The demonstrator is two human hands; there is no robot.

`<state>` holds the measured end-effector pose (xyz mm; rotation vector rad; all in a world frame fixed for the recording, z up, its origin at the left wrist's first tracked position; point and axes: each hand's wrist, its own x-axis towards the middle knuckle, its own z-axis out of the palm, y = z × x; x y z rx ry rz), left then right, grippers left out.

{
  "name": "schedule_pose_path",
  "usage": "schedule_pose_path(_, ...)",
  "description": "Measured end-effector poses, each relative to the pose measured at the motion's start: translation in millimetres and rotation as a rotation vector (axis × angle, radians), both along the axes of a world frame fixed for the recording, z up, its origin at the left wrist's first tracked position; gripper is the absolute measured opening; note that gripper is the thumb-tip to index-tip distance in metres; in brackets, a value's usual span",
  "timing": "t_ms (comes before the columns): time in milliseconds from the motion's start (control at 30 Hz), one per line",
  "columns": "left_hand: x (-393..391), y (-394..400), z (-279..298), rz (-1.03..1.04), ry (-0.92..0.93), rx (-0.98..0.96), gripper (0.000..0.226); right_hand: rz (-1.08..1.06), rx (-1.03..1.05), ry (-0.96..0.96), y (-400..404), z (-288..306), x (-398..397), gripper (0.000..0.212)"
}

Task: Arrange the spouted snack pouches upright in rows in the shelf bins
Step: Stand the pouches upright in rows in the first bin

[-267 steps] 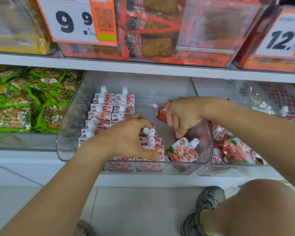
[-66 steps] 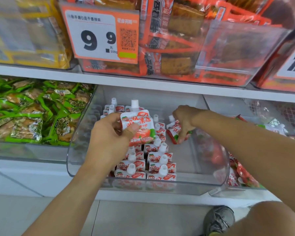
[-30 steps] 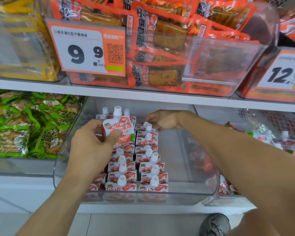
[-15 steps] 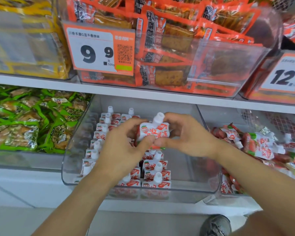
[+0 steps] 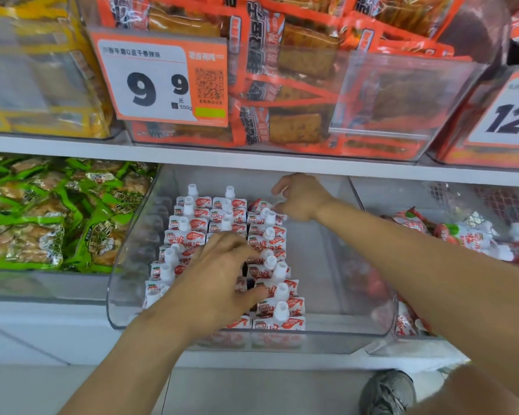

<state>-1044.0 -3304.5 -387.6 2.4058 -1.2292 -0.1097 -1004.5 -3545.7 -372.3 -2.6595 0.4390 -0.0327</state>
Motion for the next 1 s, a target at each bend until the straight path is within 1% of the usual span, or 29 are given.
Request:
schedule_pose_path(67,1,4,0,0.044,-0.041,0.000,0.063,0.040,-0.071,0.038,-3,-11,8,0.025)
schedule_pose_path(133,1,8,1,0.102,-0.080,0.026,0.062,0.052,-0.097,-0.017,-5,-16,12,0.018)
schedule_pose_path(267,1,13,1,0.171,0.004,-0.011,0.057,0.076,-0.015,-0.127,-2,-11,14,0.015)
schedule_pose_path(333,1,13,1,0.186,0.031,-0.016,0.057,0.140,-0.063,-0.102,1,-7,15,0.014)
schedule_pose_path(400,1,13,1,0.183,0.043,-0.014,0.055,0.202,-0.070,-0.045,0,-5,20,0.014)
schedule_pose_path(467,1,14,0,0.185,0.048,-0.008,0.054,0.226,-0.059,-0.011,-1,-3,24,0.014)
schedule_pose_path(633,1,11,1,0.191,0.030,0.026,0.050,0.248,-0.131,0.052,5,-5,31,0.016)
schedule_pose_path(700,1,11,2,0.190,0.031,0.038,0.050,0.237,-0.120,0.080,4,-3,30,0.018)
schedule_pose_path(733,1,12,3,0.184,0.032,0.036,0.051,0.230,-0.079,0.100,3,-2,27,0.021)
schedule_pose_path(833,-2,15,4,0.144,0.054,0.052,0.057,0.167,0.160,0.144,3,9,6,0.030)
schedule_pose_path(867,-2,17,4,0.125,0.064,0.063,0.059,0.146,0.170,0.129,2,14,-3,0.033)
schedule_pose_path(933,-3,19,3,0.086,0.092,0.076,0.067,0.121,0.002,0.133,5,26,-24,0.039)
schedule_pose_path(967,-2,21,3,0.071,0.107,0.075,0.071,0.123,-0.061,0.188,11,34,-40,0.043)
schedule_pose_path(1000,-2,23,2,0.058,0.124,0.073,0.074,0.131,-0.053,0.271,20,43,-58,0.047)
